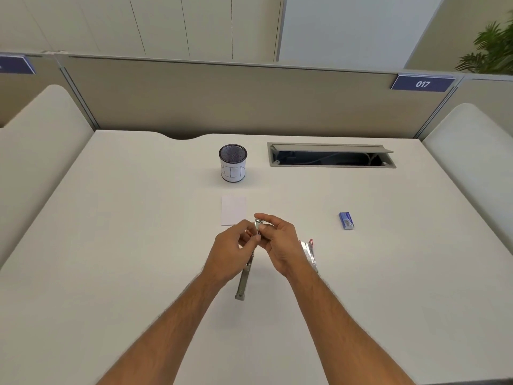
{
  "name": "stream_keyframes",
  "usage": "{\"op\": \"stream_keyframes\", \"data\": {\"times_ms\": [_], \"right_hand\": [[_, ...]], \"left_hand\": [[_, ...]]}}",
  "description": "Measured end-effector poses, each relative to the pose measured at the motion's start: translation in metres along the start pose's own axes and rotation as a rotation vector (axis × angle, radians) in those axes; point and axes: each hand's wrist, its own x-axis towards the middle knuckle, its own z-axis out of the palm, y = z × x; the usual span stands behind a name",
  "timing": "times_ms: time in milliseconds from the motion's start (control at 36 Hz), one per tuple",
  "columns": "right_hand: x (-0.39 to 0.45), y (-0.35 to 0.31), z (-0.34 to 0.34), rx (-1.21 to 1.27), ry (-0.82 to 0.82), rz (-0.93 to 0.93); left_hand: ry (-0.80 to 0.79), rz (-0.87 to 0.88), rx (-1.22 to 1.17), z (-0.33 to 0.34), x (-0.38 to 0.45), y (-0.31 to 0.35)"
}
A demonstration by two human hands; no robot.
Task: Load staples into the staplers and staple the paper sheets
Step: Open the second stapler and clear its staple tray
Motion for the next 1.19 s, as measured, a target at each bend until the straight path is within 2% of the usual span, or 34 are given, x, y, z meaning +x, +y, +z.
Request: {"op": "stream_keyframes", "data": {"times_ms": [139,222,361,667,778,861,1000,1194], "right_hand": [[0.003,0.004,0.008,-0.004,0.010,0.032],[0.006,0.008,0.009,-0.026,0.022,0.038],[0.009,0.007,0.008,-0.061,0.069,0.036],[0.017,-0.008,0.006,0.036,0.144,0.021],[0.018,-0.006,0.006,0.018,0.126,0.007],[0.020,-0.007,0.006,0.000,0.091,-0.025],[0.020,-0.011,0.007,-0.059,0.040,-0.102],[0.018,-0.013,0.010,-0.103,-0.017,-0.129]], "left_hand": [[0.086,0.075,0.201,0.002,0.004,-0.006],[0.081,0.128,0.244,-0.001,0.005,-0.006],[0.072,0.141,0.167,-0.006,0.001,-0.006],[0.088,0.184,0.009,-0.010,-0.010,-0.005],[0.115,0.125,-0.065,-0.010,-0.009,-0.003],[0.107,0.008,-0.040,-0.010,-0.006,-0.009],[-0.124,-0.275,-0.229,-0.012,-0.007,-0.019],[-0.125,-0.317,-0.422,-0.004,-0.001,-0.012]]}}
